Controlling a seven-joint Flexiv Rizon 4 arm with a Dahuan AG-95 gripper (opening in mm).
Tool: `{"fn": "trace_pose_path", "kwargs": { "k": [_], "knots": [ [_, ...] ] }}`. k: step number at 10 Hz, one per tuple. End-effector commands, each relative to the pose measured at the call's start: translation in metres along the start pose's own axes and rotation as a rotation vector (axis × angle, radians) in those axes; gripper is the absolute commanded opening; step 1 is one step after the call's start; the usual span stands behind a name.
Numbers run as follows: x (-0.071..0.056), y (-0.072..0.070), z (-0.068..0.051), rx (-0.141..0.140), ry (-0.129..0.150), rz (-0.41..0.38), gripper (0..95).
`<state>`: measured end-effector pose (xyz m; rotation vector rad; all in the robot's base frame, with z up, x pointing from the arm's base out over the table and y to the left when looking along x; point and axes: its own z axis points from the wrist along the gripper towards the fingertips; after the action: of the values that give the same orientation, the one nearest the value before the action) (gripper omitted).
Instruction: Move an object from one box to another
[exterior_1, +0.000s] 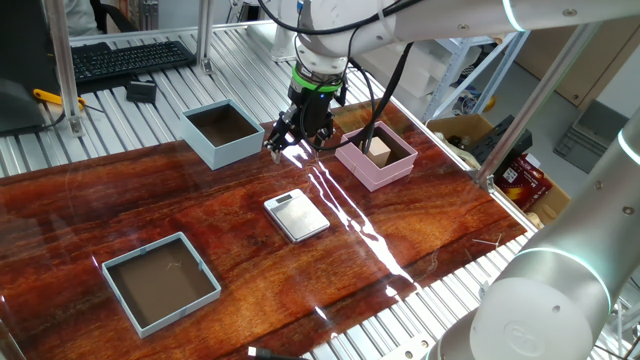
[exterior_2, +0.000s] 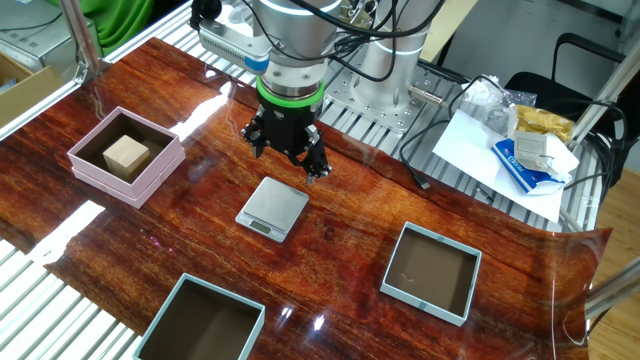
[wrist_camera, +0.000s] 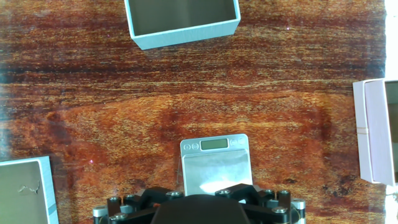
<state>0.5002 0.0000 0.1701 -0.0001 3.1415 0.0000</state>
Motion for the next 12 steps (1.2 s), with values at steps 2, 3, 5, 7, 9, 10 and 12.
{"fn": "trace_pose_path", "kwargs": {
  "k": [2, 3, 5, 7, 9, 10, 12],
  "knots": [
    [0.0002, 0.0, 0.0001, -0.017, -0.049, 0.005, 0.0],
    [0.0003, 0.0, 0.0001, -0.018, -0.048, 0.006, 0.0],
    [0.0003, 0.0, 0.0001, -0.019, -0.047, 0.006, 0.0],
    [0.0003, 0.0, 0.0002, -0.02, -0.045, 0.004, 0.0],
    [0.0004, 0.0, 0.0002, -0.02, -0.044, 0.003, 0.0],
    [0.0004, 0.0, 0.0002, -0.019, -0.044, 0.003, 0.0],
    [0.0004, 0.0, 0.0002, -0.019, -0.043, 0.003, 0.0]
  ]
}}
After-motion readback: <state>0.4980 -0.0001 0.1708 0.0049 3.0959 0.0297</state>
